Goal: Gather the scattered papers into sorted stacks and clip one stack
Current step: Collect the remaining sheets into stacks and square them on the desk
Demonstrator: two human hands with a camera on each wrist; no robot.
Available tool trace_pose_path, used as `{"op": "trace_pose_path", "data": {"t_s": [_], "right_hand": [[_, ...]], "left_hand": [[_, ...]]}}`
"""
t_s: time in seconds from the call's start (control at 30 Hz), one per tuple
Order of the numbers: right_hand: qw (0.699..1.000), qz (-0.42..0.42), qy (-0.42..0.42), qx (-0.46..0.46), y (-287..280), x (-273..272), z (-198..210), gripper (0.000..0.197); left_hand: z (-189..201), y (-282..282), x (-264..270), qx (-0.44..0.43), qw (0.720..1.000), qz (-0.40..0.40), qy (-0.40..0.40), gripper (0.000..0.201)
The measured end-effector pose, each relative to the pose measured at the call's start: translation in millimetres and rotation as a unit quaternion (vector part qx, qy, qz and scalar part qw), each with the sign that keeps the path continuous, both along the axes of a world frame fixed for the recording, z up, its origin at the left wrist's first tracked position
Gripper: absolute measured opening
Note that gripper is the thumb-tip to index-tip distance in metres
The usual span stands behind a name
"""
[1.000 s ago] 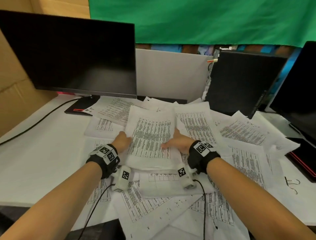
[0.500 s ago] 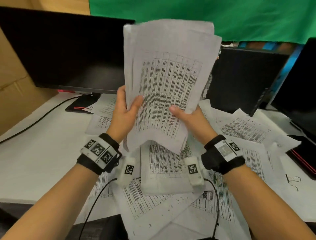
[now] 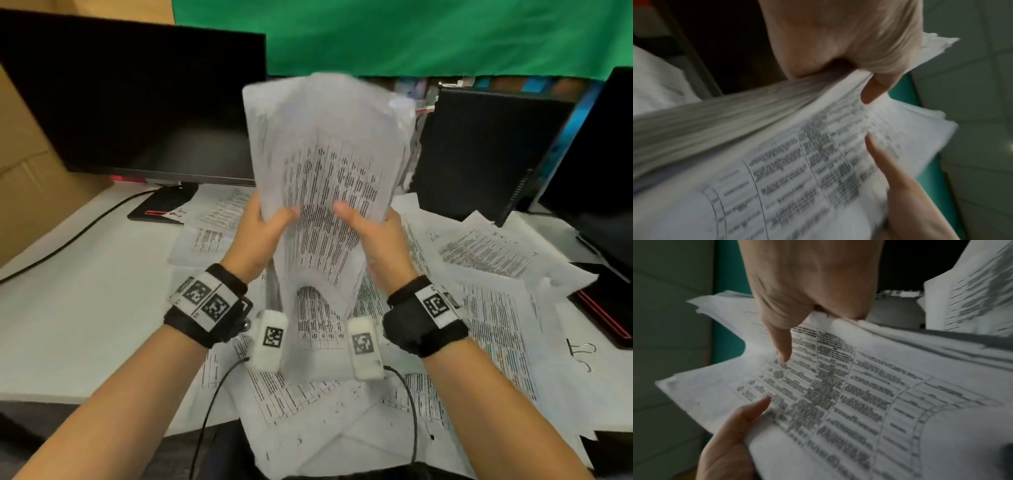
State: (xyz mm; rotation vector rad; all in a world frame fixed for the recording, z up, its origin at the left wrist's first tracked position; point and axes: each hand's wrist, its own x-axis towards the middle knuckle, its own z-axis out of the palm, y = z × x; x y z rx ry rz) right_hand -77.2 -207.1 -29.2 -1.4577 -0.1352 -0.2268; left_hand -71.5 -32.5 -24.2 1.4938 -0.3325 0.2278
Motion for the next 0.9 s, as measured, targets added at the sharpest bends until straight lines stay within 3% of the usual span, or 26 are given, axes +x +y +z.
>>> {"op": "trace_pose_path", "data": {"t_s": [0.1,0.17,0.23,0.33,0.5,0.6,0.77,0.9], "right_hand": [[0.987,0.019,0.127,-0.101,-11.4,-3.9,-29.8,0.054],[0.974,0.029,0.186,-0.127,-15.7,-7.6,-42.7,0.049],[0.976,0.018,0.168,-0.139,-15.0,-7.7,-46.1,0.032],[0.977,-0.018,0.117,-0.175,-17.0,6.9,-54.4,0.035],[0.923,-0.053,0.158,-0.347,-31.5,26.8,-79.1,0.032],[0.9,-0.049,0.169,-0.4,-34.6,24.1,-87.5,0.022],[0.894,-0.087,0.127,-0.421,-33.3,23.7,-79.7,0.015],[0.897,-0.074,0.113,-0.42,-34.5,24.2,-75.0,0.007]], "left_hand": [[-27.0,24.0,6.6,0.054,0.985,-0.051,0.154,0.033],[-41.7,33.7,7.7,0.09,0.976,-0.036,0.194,0.033],[-47.2,35.5,8.9,0.091,0.981,0.02,0.171,0.032],[-55.4,38.5,14.9,0.075,0.977,0.068,0.189,0.026],[-96.8,45.9,19.4,0.111,0.929,0.092,0.341,0.037],[-113.6,47.5,20.3,0.093,0.913,0.12,0.379,0.047],[-118.3,47.2,21.0,0.088,0.914,0.13,0.374,0.045],[-117.9,46.1,20.5,0.138,0.906,0.14,0.375,0.05]]}}
